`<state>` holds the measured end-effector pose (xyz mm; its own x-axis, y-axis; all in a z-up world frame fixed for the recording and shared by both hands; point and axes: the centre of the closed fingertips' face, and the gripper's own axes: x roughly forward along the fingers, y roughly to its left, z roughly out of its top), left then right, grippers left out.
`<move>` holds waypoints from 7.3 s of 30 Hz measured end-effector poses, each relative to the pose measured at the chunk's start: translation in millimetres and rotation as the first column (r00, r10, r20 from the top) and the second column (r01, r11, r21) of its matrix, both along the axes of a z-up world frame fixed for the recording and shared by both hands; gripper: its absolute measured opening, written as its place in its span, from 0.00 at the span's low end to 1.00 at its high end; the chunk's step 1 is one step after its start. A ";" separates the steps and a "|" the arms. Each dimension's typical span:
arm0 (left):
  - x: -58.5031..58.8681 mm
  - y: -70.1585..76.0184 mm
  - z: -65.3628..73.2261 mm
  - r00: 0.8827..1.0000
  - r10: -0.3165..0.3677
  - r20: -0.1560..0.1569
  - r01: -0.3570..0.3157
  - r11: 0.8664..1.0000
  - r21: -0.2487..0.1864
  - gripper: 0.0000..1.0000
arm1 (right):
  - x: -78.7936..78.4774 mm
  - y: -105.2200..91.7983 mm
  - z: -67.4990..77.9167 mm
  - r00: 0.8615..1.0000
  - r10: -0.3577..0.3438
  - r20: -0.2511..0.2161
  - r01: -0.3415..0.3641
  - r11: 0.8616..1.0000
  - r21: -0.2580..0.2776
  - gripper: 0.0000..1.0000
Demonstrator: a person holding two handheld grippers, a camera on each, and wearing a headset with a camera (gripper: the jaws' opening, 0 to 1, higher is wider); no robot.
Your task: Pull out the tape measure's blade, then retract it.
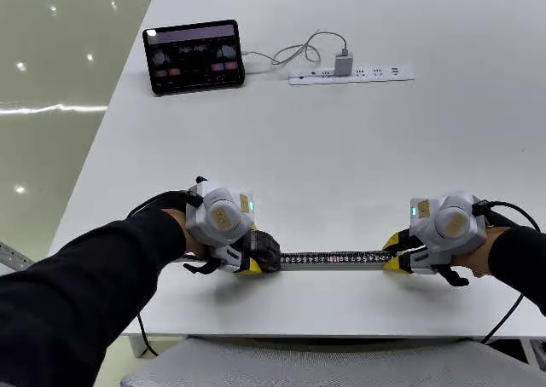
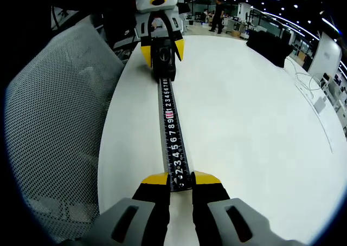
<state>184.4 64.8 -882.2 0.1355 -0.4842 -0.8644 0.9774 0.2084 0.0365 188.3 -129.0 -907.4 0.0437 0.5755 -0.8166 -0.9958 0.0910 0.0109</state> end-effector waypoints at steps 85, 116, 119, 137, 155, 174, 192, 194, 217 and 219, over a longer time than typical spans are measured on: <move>-0.9 0.0 -0.7 1.000 -0.023 0.004 0.023 1.000 0.020 0.34 | 2.2 -38.1 3.6 0.999 -0.024 -0.035 0.019 0.990 -0.138 0.12; 9.6 8.7 3.9 0.994 0.105 0.006 -0.105 0.994 0.013 0.50 | -1.3 -35.3 18.3 0.996 -0.082 0.043 0.086 0.993 -0.087 0.56; 11.4 12.0 7.6 0.989 0.147 -0.003 -0.147 0.989 -0.002 0.54 | 4.7 -33.6 25.5 0.991 -0.119 0.061 0.122 0.991 -0.051 0.60; 27.7 71.1 35.5 0.788 0.614 0.034 -0.589 0.769 -0.248 1.00 | -2.6 -44.7 46.2 0.939 -0.339 0.053 0.333 0.939 0.089 0.84; -2.8 122.6 50.9 0.687 0.725 0.040 -0.669 0.653 -0.355 1.00 | -4.8 -65.8 69.5 0.827 -0.558 0.071 0.533 0.817 0.221 0.99; -26.3 117.7 62.8 0.632 0.775 0.009 -0.702 0.577 -0.416 1.00 | -19.6 -96.0 82.4 0.795 -0.601 0.077 0.570 0.785 0.240 1.00; -40.6 97.4 78.3 0.609 0.793 0.004 -0.716 0.551 -0.428 1.00 | -57.9 -135.5 95.9 0.754 -0.650 0.099 0.618 0.752 0.231 1.00; -39.7 94.7 79.5 0.618 0.786 0.017 -0.705 0.564 -0.431 1.00 | -56.9 -137.9 98.1 0.748 -0.657 0.097 0.624 0.745 0.237 1.00; 8.2 40.3 68.9 0.535 0.844 -0.041 -0.797 0.489 -0.355 1.00 | -23.6 -85.9 86.0 0.906 -0.396 0.149 0.377 0.916 0.137 0.99; 9.0 36.1 63.6 0.528 0.849 -0.031 -0.802 0.487 -0.345 1.00 | -18.4 -81.7 84.5 0.913 -0.386 0.132 0.370 0.920 0.127 0.99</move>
